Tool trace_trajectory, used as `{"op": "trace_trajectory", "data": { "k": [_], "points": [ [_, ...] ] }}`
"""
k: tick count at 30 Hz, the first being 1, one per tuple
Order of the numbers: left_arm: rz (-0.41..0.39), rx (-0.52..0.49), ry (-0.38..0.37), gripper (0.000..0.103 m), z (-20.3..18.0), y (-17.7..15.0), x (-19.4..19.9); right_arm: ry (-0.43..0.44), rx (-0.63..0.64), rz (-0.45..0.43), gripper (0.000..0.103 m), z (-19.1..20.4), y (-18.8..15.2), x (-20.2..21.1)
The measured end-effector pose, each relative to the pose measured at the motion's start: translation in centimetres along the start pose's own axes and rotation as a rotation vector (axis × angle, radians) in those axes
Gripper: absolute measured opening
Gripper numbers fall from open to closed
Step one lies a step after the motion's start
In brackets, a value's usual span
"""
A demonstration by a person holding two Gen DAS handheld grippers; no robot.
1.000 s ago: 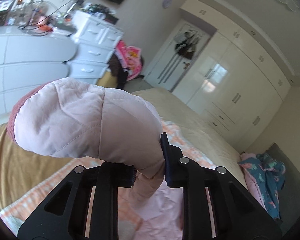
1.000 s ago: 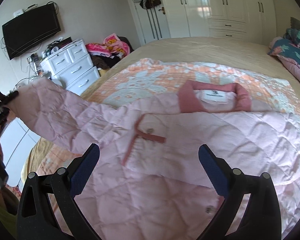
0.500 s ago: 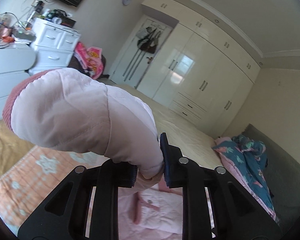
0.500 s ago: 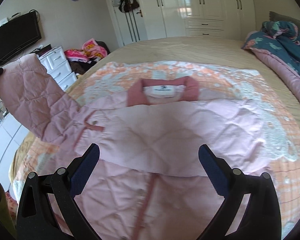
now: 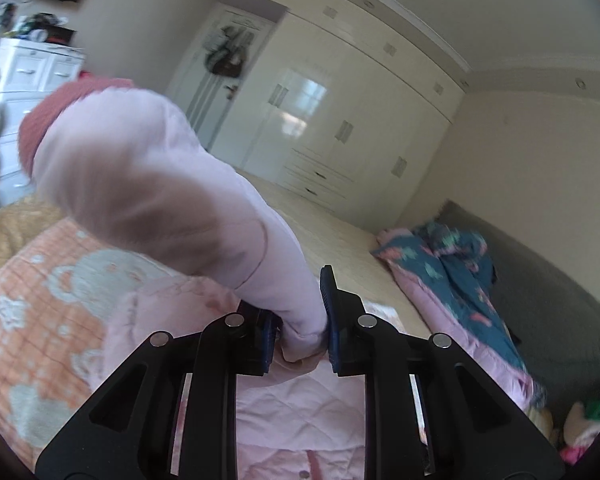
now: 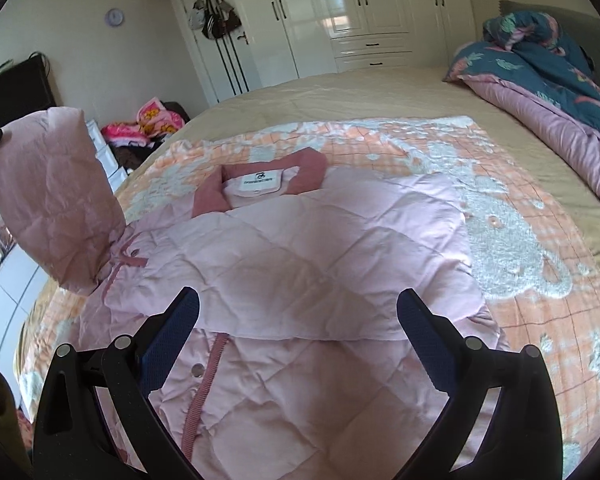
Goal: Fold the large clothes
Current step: 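Grasp the other sleeve cuff with the left tool and fold it across, then grasp the dark-pink front trim with the right tool and lift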
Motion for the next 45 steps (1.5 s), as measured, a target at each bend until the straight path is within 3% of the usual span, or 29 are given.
{"op": "trace_trajectory", "data": {
  "k": [9, 21, 29, 36, 39, 41, 42, 45],
  "points": [
    [0.121, -0.142, -0.065, 0.012, -3.8, -4.3, -4.8, 0.003, -0.122, -0.063, 0.099, -4.3, 0.8, 2.4],
    [0.293, -0.28, -0.076, 0.012, -5.8, -11.1, -10.0, 0.014, -0.302, -0.13, 0.099, -10.0, 1.2, 4.7],
    [0.44, -0.383, -0.026, 0.012, -6.2, -17.5, -13.1, 0.009, -0.331, -0.142, 0.099, -10.7, 1.1, 5.1],
    [0.503, -0.578, 0.06, 0.016, -7.0, -22.6, -14.2, 0.012, -0.332, -0.115, 0.099, -10.5, 0.8, 4.5],
    [0.523, -0.655, 0.099, 0.025, -7.2, -23.7, -14.4, 0.019, -0.326, -0.098, 0.099, -10.2, 0.7, 4.0],
    [0.544, -0.687, 0.097, 0.058, -7.5, -24.2, -14.2, 0.031, -0.321, -0.087, 0.099, -9.8, 0.5, 3.6],
    [0.558, -0.688, 0.097, 0.084, -7.7, -24.3, -14.1, 0.035, -0.322, -0.083, 0.099, -9.7, 0.5, 3.5],
    [0.58, -0.753, 0.107, 0.084, -8.5, -25.0, -13.4, 0.052, -0.315, -0.068, 0.099, -9.1, 0.4, 3.0]
  ]
}}
Point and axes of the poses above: each gripper's, at about its wrist camera, not at the fingertips, and x roughly against the way its jaws point, z to its left, y to its top, the point moved 6 cm from there along -x, roughly the way its jaws point, and after that the axes turned 5 degrees about z, right-handed, at the moved point
